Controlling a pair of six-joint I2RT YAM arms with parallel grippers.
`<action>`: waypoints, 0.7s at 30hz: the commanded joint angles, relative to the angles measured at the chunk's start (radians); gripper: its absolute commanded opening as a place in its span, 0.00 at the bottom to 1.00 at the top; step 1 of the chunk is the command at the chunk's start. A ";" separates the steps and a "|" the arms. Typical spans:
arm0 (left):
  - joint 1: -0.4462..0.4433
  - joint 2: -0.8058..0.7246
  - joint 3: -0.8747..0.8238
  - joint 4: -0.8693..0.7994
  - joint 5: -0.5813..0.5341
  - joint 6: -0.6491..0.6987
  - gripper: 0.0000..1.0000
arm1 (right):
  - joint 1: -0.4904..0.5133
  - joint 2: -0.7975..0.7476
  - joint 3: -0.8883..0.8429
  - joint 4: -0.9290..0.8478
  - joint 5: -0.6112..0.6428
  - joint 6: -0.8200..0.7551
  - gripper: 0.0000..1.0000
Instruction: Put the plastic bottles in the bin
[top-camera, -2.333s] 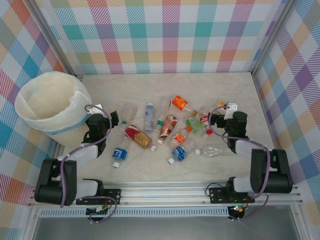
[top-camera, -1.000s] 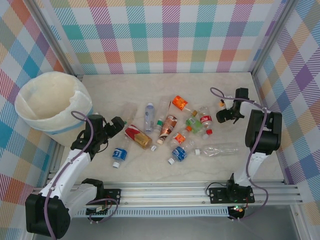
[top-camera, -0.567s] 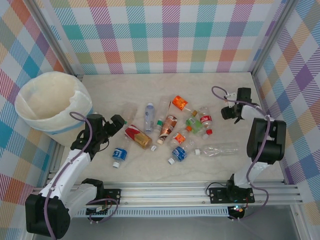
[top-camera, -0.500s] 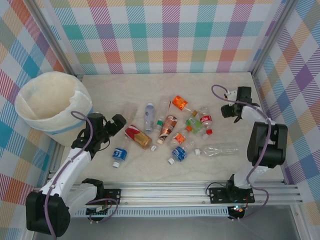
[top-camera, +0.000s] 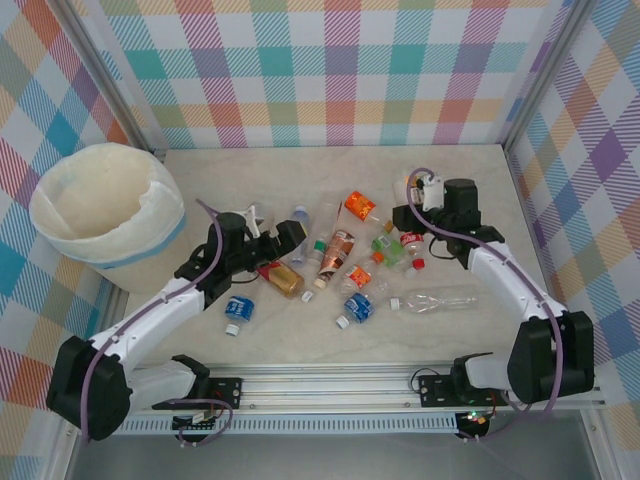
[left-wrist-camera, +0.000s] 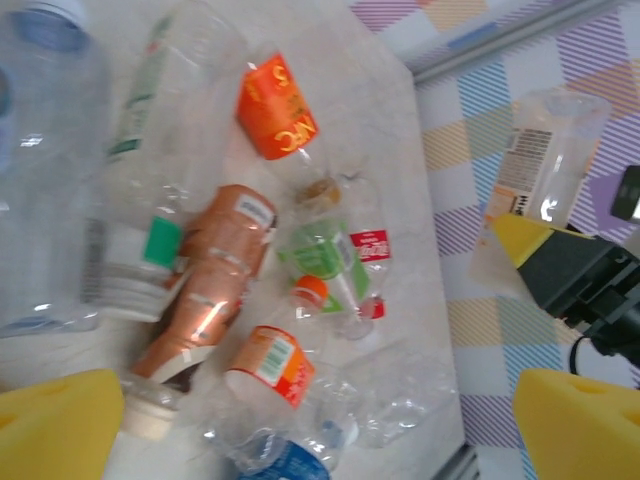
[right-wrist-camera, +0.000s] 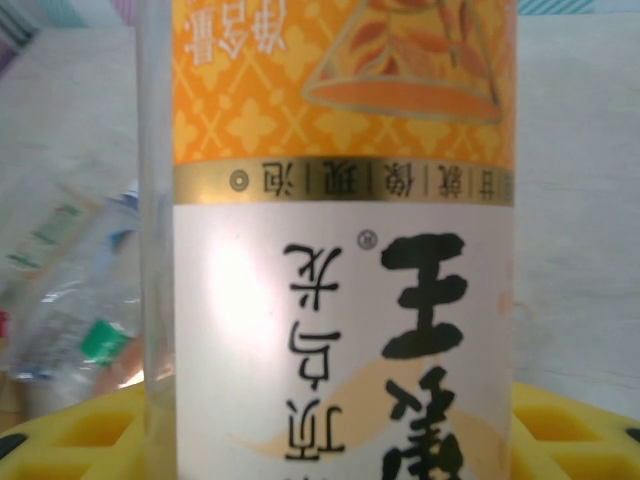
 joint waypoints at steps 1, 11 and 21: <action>-0.035 0.058 0.102 0.118 0.091 0.000 1.00 | 0.060 -0.018 -0.022 0.094 -0.150 0.157 0.54; -0.079 0.221 0.312 0.048 0.046 0.069 1.00 | 0.255 0.107 -0.051 0.309 -0.292 0.210 0.55; -0.089 0.304 0.482 -0.207 0.005 0.212 1.00 | 0.325 0.145 -0.025 0.409 -0.416 0.290 0.56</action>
